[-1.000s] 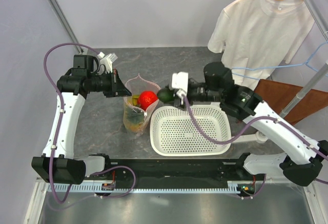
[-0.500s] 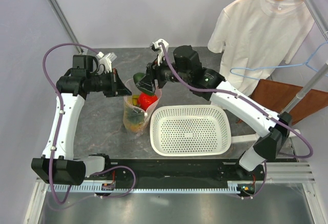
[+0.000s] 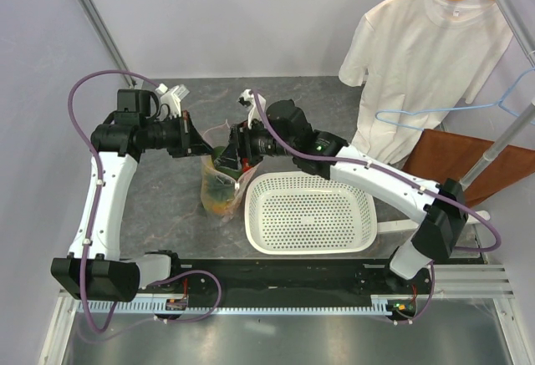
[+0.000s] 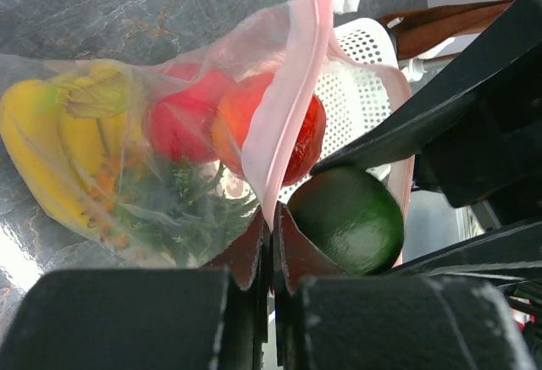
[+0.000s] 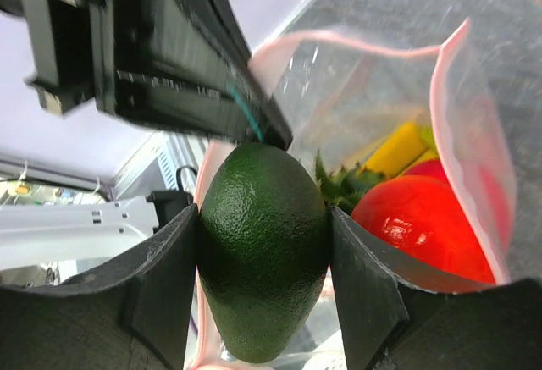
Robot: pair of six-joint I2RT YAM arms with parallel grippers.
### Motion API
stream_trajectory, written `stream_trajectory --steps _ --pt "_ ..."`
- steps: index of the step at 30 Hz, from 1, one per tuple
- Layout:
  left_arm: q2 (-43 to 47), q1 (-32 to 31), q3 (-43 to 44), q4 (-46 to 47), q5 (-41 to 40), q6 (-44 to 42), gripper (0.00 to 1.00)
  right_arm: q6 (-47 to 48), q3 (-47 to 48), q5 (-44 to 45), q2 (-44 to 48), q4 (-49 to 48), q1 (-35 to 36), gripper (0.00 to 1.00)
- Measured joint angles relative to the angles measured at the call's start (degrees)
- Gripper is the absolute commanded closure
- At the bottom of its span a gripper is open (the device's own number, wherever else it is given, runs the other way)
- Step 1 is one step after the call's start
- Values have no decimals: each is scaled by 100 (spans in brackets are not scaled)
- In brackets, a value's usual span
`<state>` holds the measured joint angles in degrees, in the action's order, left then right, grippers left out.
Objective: Place the food in the zip-top bag and seal the zipper
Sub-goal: Place the fake vegetable in the zipper food storage bag.
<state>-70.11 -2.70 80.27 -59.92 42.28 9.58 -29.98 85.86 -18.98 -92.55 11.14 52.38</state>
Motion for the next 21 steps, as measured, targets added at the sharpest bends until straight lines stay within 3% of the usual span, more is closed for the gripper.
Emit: stream_trajectory --steps 6,8,17,20,21 --pt "20 22 0 7 37 2 98 142 -94 -219 57 46 55 10" --pt "20 22 0 7 39 2 98 343 -81 -334 151 140 55 8" --pt "26 22 0 9 39 7 98 1598 87 -264 1237 1029 50 11" --pt "61 22 0 26 35 52 98 1731 90 -35 1582 1403 -9 23" --pt "76 22 0 42 33 83 98 1770 74 -15 1652 1453 -15 33"
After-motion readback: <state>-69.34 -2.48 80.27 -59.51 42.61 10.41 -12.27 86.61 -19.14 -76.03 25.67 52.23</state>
